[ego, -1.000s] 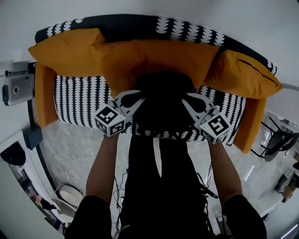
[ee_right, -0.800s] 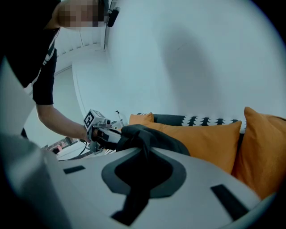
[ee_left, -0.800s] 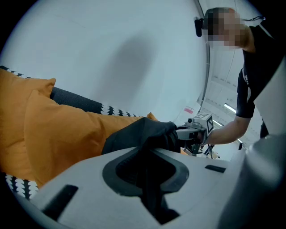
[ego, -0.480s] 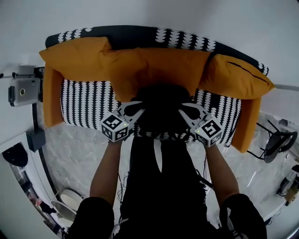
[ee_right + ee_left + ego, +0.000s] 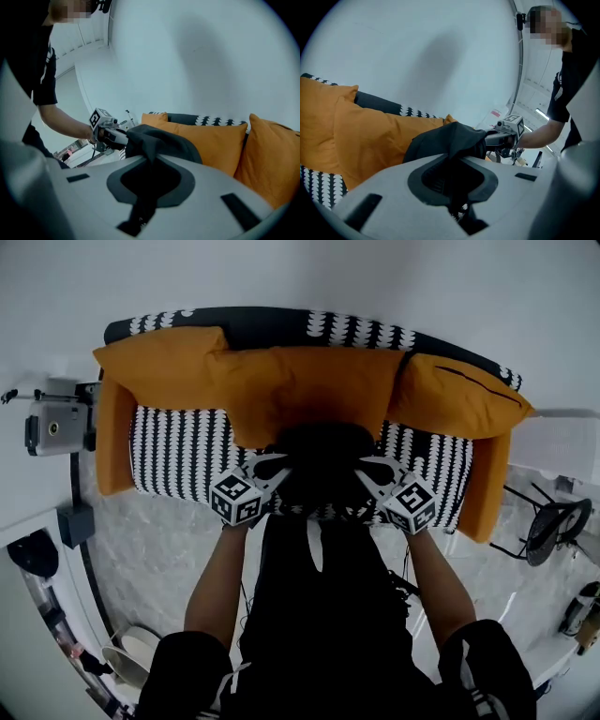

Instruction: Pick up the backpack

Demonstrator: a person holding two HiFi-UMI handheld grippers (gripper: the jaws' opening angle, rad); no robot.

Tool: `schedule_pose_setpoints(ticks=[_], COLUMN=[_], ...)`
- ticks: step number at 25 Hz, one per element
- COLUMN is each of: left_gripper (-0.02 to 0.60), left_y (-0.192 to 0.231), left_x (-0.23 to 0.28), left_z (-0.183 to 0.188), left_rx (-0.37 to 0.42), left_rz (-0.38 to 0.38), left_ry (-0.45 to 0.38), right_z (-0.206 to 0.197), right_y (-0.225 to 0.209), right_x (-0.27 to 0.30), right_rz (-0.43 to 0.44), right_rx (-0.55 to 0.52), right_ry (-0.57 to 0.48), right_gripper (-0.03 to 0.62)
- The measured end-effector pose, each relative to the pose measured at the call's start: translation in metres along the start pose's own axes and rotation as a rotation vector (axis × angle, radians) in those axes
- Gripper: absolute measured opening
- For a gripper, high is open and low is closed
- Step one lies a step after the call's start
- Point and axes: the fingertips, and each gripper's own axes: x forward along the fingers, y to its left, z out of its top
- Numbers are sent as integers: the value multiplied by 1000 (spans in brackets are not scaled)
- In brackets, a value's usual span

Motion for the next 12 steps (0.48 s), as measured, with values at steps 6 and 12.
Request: schedule_pose_setpoints(ticks=[6, 12], left_gripper=[49, 49], left_y=[-20, -31], left_x=[-5, -11], left_z=[-4, -2], left_rx=[-13, -18], left_rz=[-15, -24], left_ry=[30, 43], right_z=[-7, -6], right_y=[13, 22], right_x=[-16, -26], right_rz=[8, 18], right_rx=[24, 25], right_ry=[25, 37], right_gripper=[35, 34])
